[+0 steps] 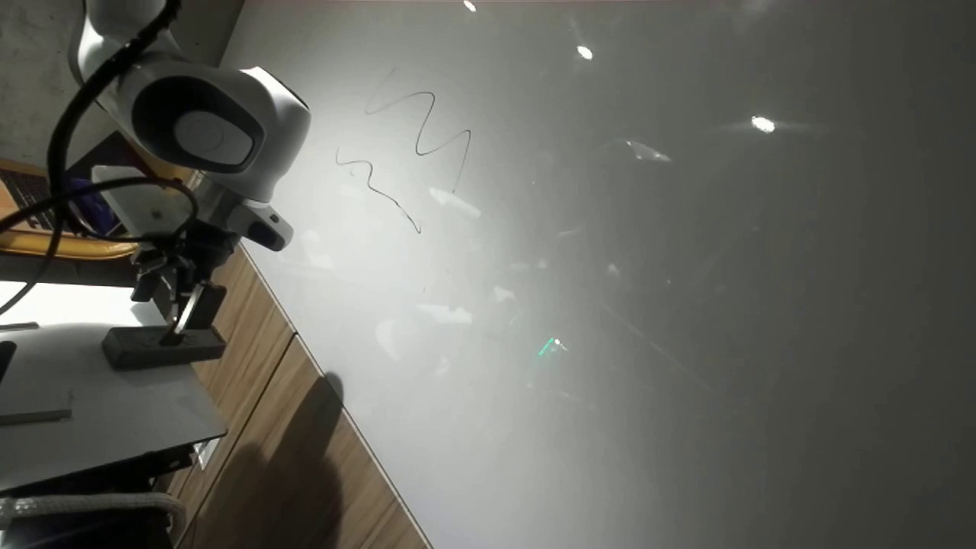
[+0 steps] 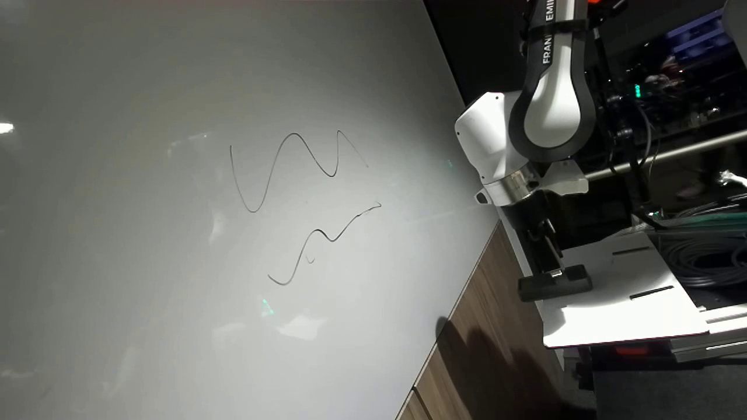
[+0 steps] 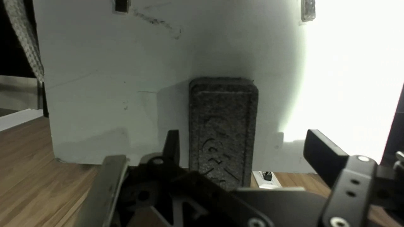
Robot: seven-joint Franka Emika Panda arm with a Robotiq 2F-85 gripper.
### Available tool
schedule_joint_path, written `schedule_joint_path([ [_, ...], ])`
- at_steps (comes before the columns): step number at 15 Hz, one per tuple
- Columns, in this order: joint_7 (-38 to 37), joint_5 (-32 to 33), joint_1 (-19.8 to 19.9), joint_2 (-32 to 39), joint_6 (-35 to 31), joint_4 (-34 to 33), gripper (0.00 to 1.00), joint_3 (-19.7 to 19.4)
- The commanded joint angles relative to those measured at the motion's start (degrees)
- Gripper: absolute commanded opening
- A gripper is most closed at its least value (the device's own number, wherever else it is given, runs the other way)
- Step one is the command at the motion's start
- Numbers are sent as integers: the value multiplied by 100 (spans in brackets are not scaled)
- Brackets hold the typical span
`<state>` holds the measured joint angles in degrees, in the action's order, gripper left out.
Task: Use the duster to clean the board
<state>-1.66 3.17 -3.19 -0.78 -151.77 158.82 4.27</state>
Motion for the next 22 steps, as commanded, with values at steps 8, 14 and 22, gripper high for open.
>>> schedule_joint_path([
  [8,-45,234,24,124,-104,-98,100,-71],
  [14,-65,390,43,284,-126,-152,100,-110],
  [22,-93,496,26,455,-105,-266,100,-166],
])
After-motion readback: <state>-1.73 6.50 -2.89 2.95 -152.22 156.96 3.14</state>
